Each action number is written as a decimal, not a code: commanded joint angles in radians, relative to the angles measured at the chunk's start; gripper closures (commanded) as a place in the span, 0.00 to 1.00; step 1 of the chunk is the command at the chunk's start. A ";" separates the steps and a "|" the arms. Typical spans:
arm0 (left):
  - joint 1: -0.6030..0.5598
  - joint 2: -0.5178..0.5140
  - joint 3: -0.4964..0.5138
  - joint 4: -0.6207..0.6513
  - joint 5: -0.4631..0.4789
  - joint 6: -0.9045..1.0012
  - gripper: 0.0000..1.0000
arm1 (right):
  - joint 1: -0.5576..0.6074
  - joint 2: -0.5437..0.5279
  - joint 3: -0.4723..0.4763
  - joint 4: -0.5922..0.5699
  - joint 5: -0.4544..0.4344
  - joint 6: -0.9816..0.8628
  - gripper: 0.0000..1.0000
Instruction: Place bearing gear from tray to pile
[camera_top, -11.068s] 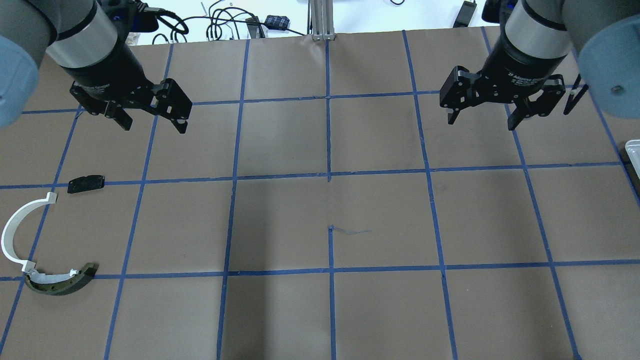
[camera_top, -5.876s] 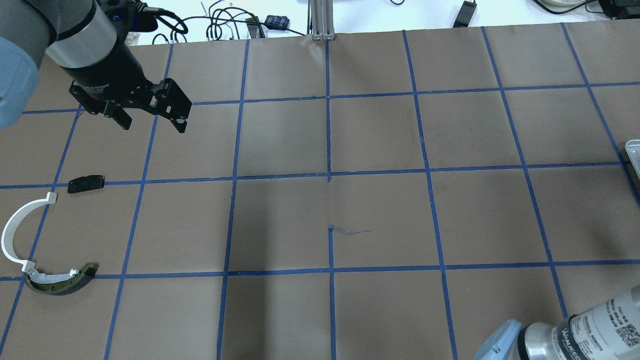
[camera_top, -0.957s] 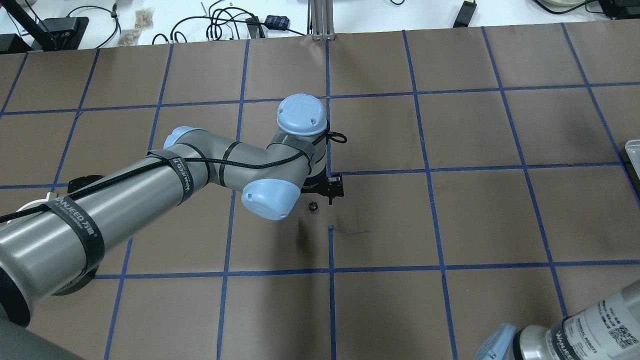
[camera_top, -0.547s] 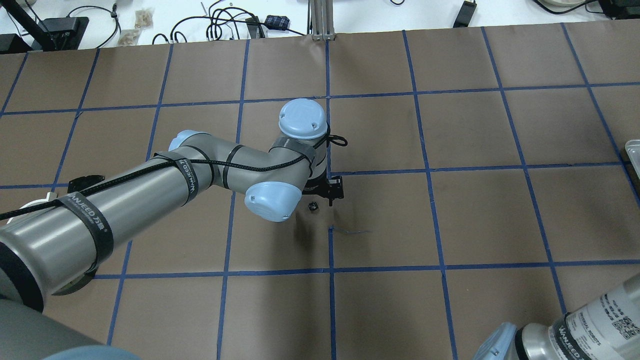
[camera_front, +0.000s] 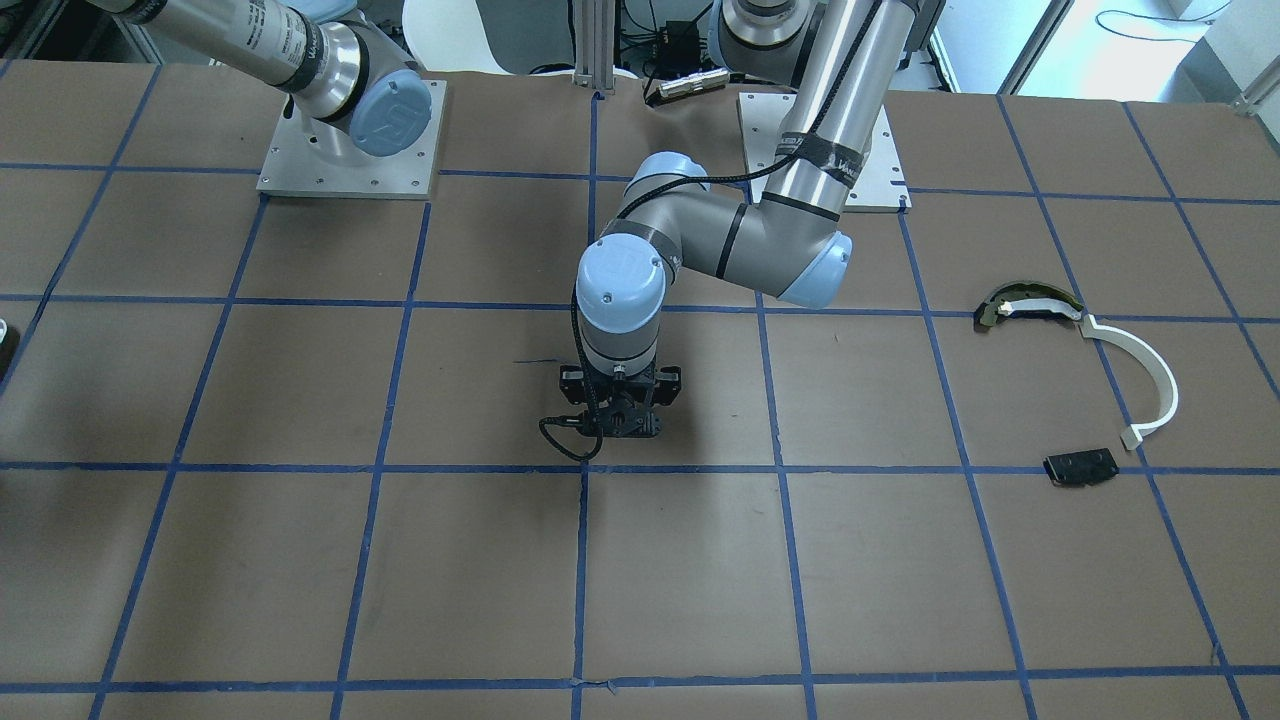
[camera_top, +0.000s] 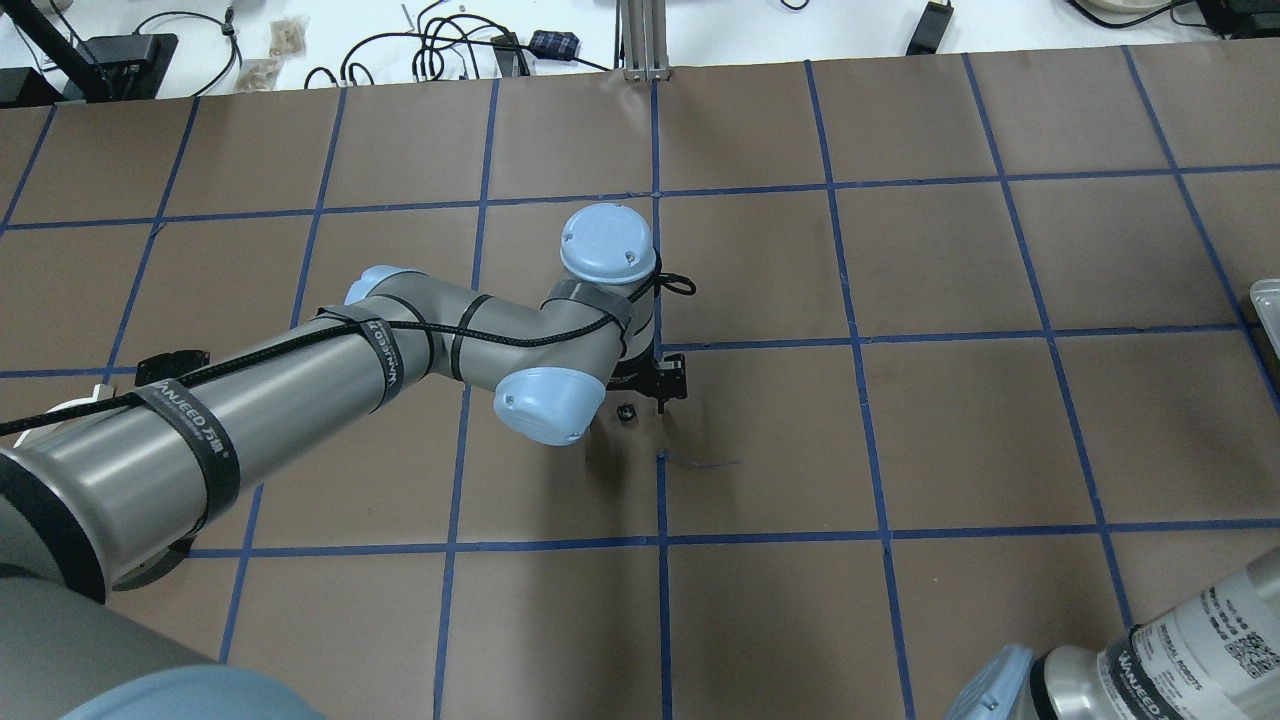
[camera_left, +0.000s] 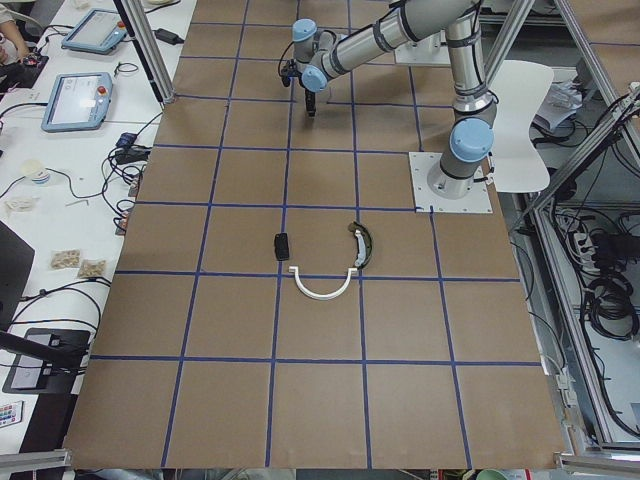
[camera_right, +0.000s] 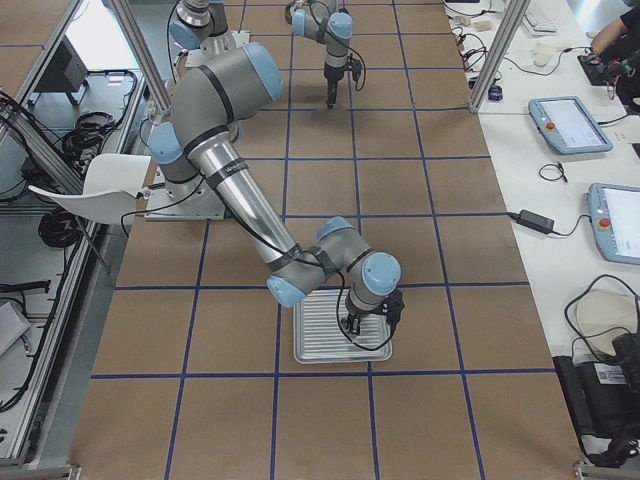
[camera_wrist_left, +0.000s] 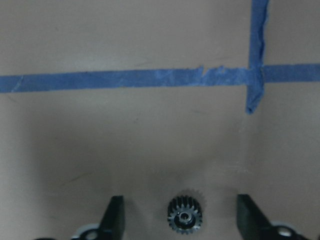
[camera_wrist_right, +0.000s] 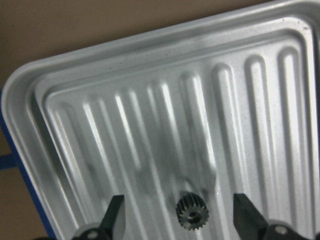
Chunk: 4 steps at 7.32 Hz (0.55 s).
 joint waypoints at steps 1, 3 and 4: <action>-0.001 0.002 0.000 0.000 -0.006 0.004 0.91 | -0.002 0.005 0.000 -0.001 -0.014 0.002 0.27; 0.003 0.020 0.003 -0.003 -0.005 0.006 1.00 | -0.002 0.006 0.000 -0.001 -0.014 0.004 0.32; 0.022 0.035 0.020 -0.013 0.004 0.037 1.00 | -0.002 0.008 0.000 -0.001 -0.014 0.002 0.45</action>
